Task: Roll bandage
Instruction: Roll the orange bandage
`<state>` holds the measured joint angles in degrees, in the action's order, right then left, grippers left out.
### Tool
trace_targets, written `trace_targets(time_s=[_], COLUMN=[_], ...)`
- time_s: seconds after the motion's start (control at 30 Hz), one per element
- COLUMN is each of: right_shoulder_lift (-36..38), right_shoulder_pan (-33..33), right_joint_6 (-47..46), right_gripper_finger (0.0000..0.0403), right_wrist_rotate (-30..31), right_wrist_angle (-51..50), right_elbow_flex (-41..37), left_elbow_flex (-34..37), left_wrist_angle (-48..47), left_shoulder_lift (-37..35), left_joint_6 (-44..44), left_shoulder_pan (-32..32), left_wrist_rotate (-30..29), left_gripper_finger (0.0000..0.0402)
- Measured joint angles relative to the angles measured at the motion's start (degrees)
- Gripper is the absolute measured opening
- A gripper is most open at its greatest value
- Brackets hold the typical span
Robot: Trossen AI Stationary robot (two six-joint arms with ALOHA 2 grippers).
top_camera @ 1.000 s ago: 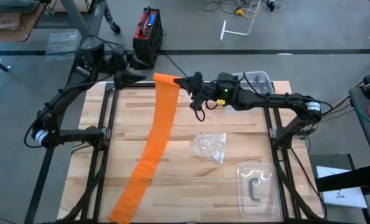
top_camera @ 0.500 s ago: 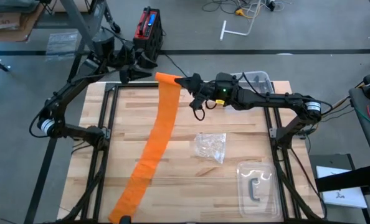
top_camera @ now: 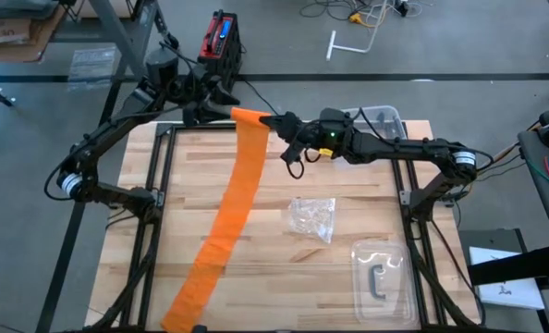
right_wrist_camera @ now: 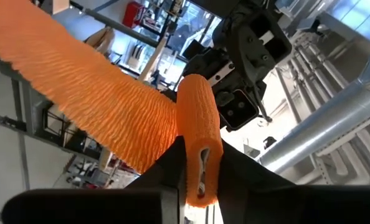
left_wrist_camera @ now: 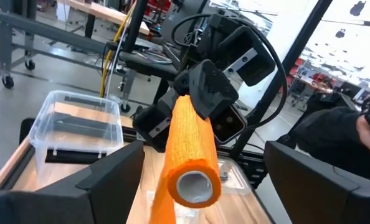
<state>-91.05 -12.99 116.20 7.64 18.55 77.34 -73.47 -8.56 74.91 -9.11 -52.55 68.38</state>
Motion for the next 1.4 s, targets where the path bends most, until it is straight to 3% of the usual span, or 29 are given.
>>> trace_targets(time_s=[0.33,0.53,0.97,1.27,1.4], right_shoulder_lift=[0.0,0.0,0.0,0.0,0.0], right_shoulder_pan=[0.1,0.1,0.1,0.1,0.9], right_joint_6=[0.2,0.0,-0.8,-4.5,-12.6], right_gripper_finger=[0.0054,0.0064,0.0057,0.009,0.0113], right_wrist_rotate=[0.0,0.0,0.1,0.1,0.1], right_wrist_angle=[-0.1,-0.3,-0.5,-0.3,-0.1], right_elbow_flex=[0.0,0.0,0.0,0.0,0.0], left_elbow_flex=[0.0,0.1,0.1,0.1,0.1], left_wrist_angle=[0.1,1.9,2.8,3.3,3.4], left_shoulder_lift=[2.9,4.6,4.9,4.7,4.0], left_joint_6=[-0.8,-2.1,-2.0,-2.2,-2.3], left_shoulder_pan=[1.8,1.8,2.7,2.7,2.8], left_wrist_rotate=[-1.3,-0.7,0.6,0.5,0.5], left_gripper_finger=[0.0323,0.0301,0.0176,0.0088,0.0075])
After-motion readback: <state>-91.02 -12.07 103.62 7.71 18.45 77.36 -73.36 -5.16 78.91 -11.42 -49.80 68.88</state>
